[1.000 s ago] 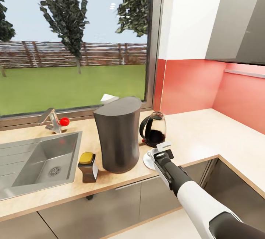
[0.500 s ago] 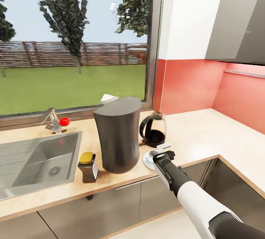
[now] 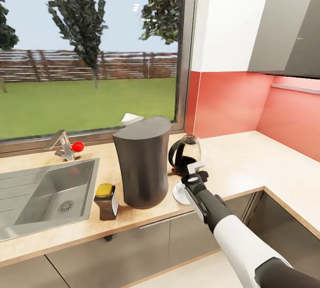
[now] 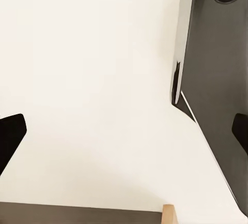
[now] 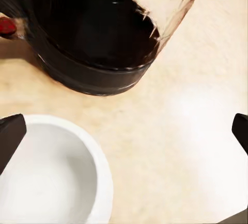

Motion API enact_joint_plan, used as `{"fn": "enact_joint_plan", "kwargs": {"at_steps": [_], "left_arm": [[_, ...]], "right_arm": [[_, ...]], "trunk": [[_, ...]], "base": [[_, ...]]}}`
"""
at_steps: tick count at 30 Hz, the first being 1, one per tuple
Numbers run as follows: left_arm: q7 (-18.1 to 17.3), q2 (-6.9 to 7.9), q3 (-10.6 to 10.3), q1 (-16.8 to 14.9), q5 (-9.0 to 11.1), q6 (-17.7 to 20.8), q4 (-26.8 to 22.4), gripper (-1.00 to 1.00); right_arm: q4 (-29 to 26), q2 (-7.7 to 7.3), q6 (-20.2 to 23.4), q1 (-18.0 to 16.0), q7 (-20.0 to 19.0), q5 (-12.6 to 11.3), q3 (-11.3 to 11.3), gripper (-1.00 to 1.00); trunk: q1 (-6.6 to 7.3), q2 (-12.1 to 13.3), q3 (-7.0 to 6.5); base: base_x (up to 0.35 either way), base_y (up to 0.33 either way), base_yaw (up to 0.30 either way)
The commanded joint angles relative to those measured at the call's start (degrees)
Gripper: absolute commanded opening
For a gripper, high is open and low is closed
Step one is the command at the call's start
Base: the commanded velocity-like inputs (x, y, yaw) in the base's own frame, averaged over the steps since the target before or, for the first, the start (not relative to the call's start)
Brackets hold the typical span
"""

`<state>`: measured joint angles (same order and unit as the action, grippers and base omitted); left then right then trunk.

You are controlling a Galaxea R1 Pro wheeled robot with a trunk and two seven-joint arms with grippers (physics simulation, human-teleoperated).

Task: Set up a coffee station on the kitchen countertop: keep the coffee maker on the countertop, move the bottle of coffee from the kitchen shelf to the counter next to the coffee maker, place a paper coffee filter on top of the coffee maker, put the saucer next to the coffee maker with the coffee cup on the saucer, and place the electric kettle next to the coffee maker.

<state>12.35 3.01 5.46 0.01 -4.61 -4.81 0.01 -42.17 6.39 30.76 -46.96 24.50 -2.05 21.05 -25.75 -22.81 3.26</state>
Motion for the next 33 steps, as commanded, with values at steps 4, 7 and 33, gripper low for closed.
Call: {"fn": "enact_joint_plan", "kwargs": {"at_steps": [4,7,33], "left_arm": [[0.1,-0.02,0.4,0.0,-0.5,-0.2,0.0,1.00],[0.1,-0.02,0.4,0.0,-0.5,-0.2,-0.1,1.00],[0.0,-0.07,0.8,0.0,-0.4,-0.3,-0.5,1.00]], "right_arm": [[-0.7,0.01,0.4,-0.1,0.4,-0.2,0.3,1.00],[-0.9,0.00,0.4,-0.1,0.4,-0.2,0.3,1.00],[-8.3,-0.06,0.5,-0.1,0.4,-0.2,0.3,1.00]], "trunk": [[-0.04,-0.1,0.12],[-0.04,-0.1,0.12],[-0.04,-0.1,0.12]], "base": [[0.000,0.000,0.000],[0.000,0.000,0.000],[-0.133,-0.123,0.000]]}}
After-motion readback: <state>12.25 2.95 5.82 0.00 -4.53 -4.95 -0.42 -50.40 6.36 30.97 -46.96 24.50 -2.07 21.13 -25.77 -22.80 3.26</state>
